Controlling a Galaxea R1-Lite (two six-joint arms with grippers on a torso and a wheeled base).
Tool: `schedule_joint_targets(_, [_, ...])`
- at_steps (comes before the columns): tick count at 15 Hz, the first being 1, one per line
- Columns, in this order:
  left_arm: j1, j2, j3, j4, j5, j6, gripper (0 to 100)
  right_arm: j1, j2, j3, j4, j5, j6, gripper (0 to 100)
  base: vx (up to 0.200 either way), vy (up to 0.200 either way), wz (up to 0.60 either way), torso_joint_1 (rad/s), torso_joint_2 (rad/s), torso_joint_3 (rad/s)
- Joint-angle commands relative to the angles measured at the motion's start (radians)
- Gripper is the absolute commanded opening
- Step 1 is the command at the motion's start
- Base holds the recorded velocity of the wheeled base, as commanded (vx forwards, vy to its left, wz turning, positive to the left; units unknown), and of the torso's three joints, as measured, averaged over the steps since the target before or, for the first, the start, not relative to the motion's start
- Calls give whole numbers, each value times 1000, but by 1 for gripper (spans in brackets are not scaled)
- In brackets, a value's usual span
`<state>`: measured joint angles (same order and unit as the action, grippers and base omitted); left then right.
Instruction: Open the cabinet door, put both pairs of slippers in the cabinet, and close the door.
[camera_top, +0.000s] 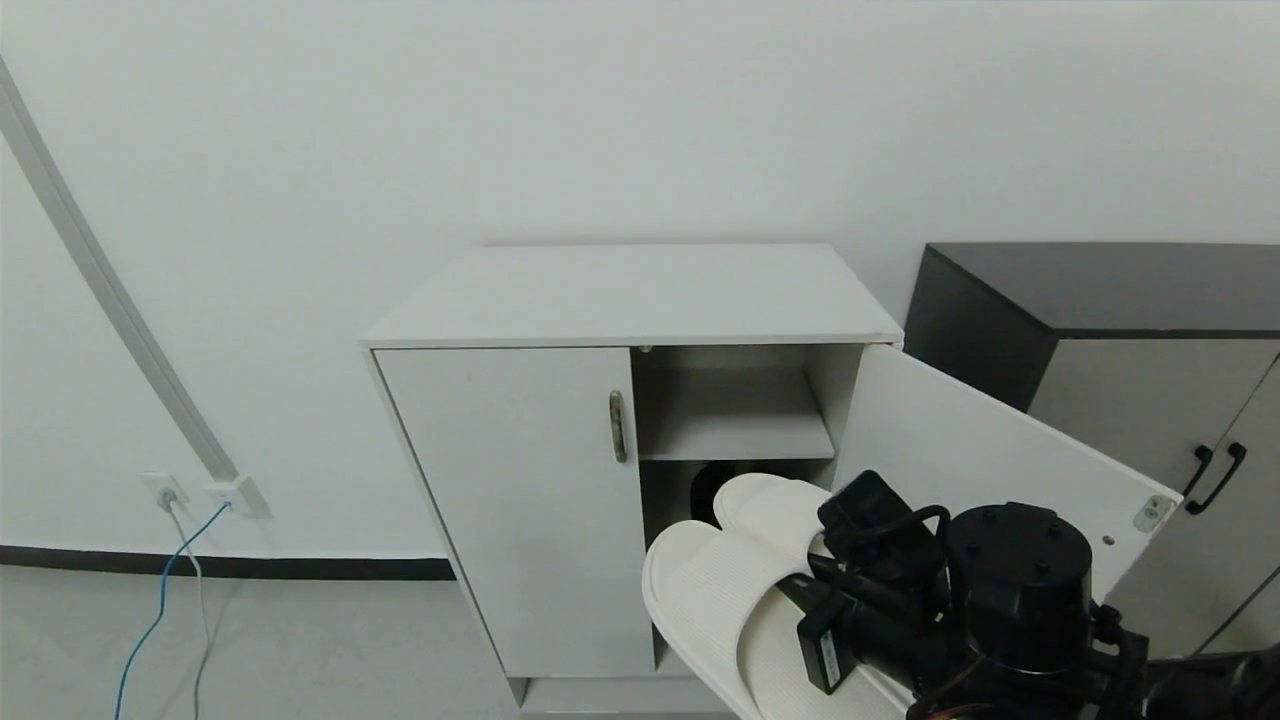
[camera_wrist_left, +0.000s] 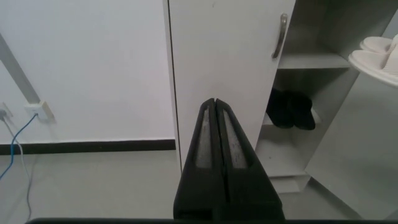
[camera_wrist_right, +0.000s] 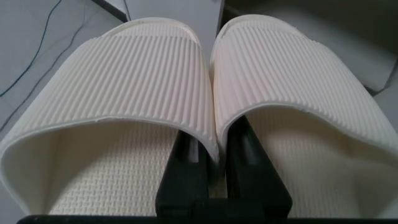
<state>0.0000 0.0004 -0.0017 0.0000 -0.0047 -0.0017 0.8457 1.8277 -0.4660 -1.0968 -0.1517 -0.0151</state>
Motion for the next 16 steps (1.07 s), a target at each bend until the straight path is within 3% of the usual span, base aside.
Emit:
schedule_joint_targets(1, [0,1,0,0,0,-1,0,6,19,4,-2,0,0,0,0,0,0,-188,500,320])
schedule_joint_targets(9, [0,1,0,0,0,0,0,6,74,23,-84,-6,-16,0,0,0,0,-151,488,330])
schedule_joint_targets(16, [0,1,0,0,-1,2,0,9,76,24,-87,-6,-16,0,0,0,0,-77,449,366])
